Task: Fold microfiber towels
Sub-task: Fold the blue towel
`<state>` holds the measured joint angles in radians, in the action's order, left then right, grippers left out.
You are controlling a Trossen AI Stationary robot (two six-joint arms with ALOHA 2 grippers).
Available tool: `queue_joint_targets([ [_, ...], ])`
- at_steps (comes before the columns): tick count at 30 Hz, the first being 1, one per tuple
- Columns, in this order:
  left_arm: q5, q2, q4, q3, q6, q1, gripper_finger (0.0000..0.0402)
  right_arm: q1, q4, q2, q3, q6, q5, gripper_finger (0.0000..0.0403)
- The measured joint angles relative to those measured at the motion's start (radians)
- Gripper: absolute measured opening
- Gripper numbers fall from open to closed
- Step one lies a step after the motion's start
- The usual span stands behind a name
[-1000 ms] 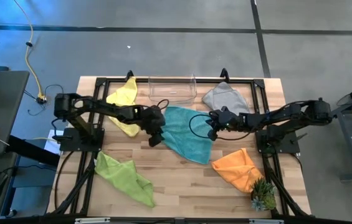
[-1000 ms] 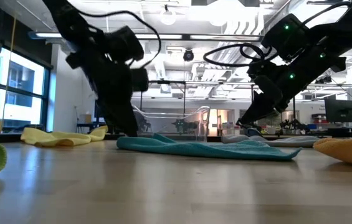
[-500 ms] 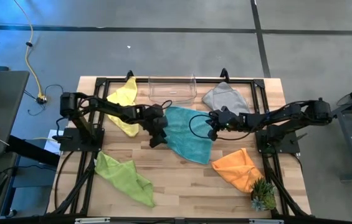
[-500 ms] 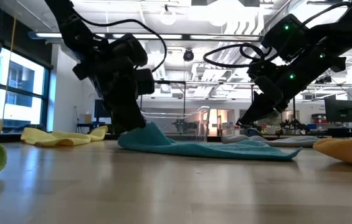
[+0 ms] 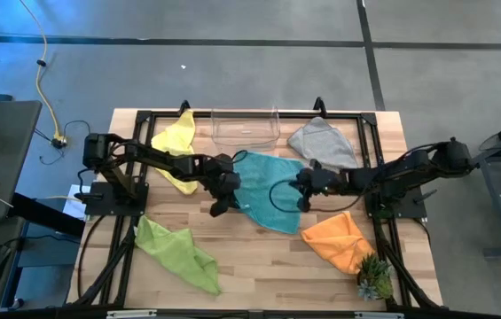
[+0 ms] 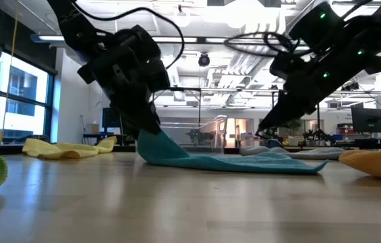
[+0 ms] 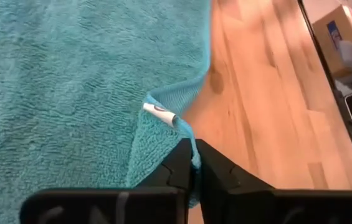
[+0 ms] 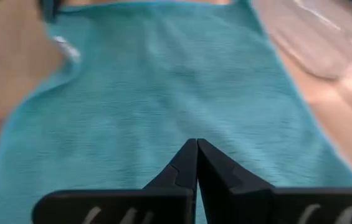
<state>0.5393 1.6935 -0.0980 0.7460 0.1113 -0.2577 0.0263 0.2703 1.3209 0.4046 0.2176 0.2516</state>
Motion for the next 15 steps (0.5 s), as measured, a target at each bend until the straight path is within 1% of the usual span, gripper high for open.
queue_joint_targets([
  [2, -0.022, -0.019, 0.008, -0.001, 0.011, 0.026, 0.0007, 0.052, 0.0, 0.0, 0.0, 0.011, 0.001, 0.0013],
  [4, -0.072, -0.042, 0.013, 0.0, 0.053, 0.053, 0.0002, 0.11, 0.0, 0.0, 0.0, 0.012, 0.0, 0.0031],
  [10, -0.236, -0.135, 0.116, 0.0, 0.152, 0.121, 0.0001, 0.271, 0.0, 0.0, 0.0, 0.028, 0.001, 0.0108],
  [12, -0.269, -0.161, 0.152, 0.0, 0.181, 0.146, 0.0001, 0.319, 0.0, 0.0, 0.0, 0.028, 0.0, 0.0134],
  [15, -0.327, -0.191, 0.188, 0.0, 0.229, 0.179, 0.0001, 0.372, -0.002, 0.0, 0.001, 0.028, 0.0, 0.0161],
])
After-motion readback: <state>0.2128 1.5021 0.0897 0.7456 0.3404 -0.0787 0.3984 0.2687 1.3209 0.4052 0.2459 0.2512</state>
